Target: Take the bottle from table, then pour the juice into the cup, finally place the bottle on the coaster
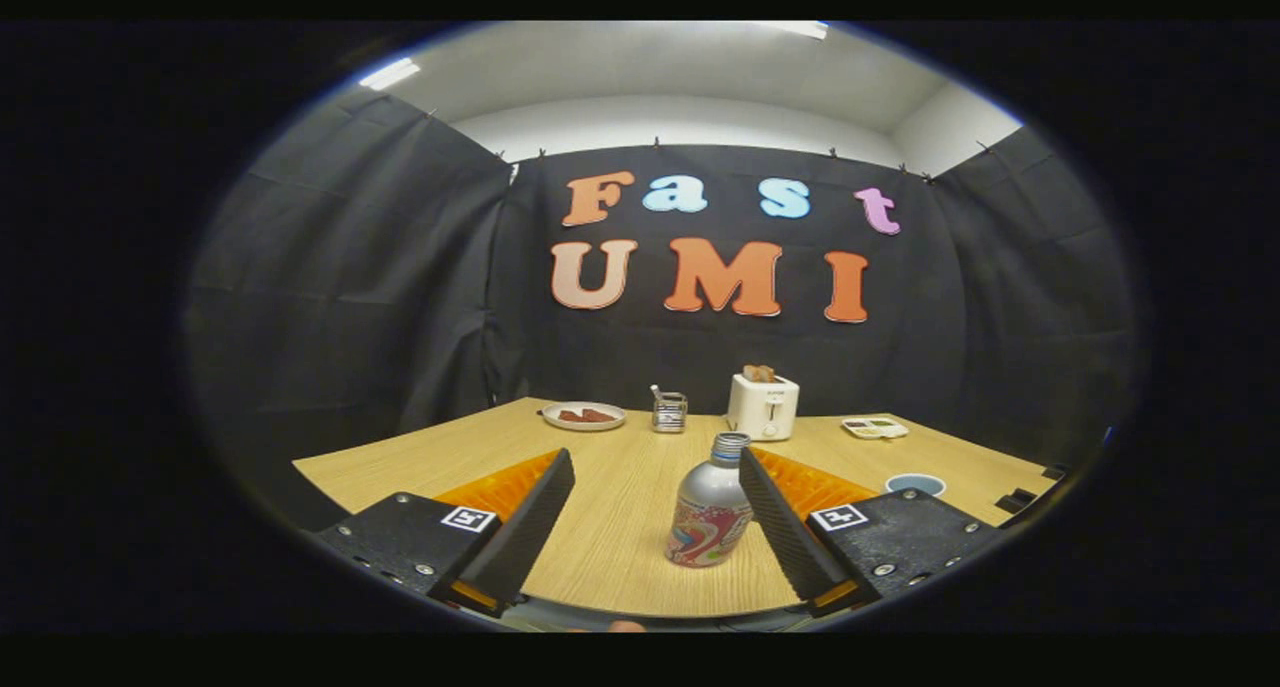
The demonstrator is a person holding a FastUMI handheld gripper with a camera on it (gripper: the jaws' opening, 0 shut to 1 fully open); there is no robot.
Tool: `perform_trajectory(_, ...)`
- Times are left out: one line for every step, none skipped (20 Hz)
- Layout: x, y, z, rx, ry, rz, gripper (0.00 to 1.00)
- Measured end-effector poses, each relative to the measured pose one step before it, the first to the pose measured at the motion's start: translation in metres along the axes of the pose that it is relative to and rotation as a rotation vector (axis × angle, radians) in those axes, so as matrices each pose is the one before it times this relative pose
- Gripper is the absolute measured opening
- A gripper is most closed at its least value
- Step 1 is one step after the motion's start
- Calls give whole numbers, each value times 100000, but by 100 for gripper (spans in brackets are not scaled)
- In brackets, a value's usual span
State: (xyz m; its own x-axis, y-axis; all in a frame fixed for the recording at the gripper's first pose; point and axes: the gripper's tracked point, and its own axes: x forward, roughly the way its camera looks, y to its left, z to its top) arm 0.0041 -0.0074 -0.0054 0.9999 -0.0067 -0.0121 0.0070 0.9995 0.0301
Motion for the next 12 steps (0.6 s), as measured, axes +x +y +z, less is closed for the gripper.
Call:
perform_trajectory(-60,-47,-79,322,156,-373,98)
perform_trajectory(-65,-172,-123,698,228,-266,98)
perform_trajectory(27,166,-90,646,85,291,98)
perform_trajectory(174,42,-142,397,159,393,98)
perform_trajectory(79,-77,-337,196,428,174,98)
perform_trajectory(104,-240,-226,86,608,-550,98)
perform_trajectory(-18,-388,-342,-114,789,-1084,98)
perform_trajectory(49,-378,-321,-153,829,-1176,98)
perform_trajectory(162,-462,-541,67,1255,-1285,98)
perform_trajectory(84,-381,-545,286,1643,-977,98)
perform_trajectory(208,-198,-647,522,1855,-1026,98)
perform_trajectory(210,-549,-596,536,2058,-1326,98)
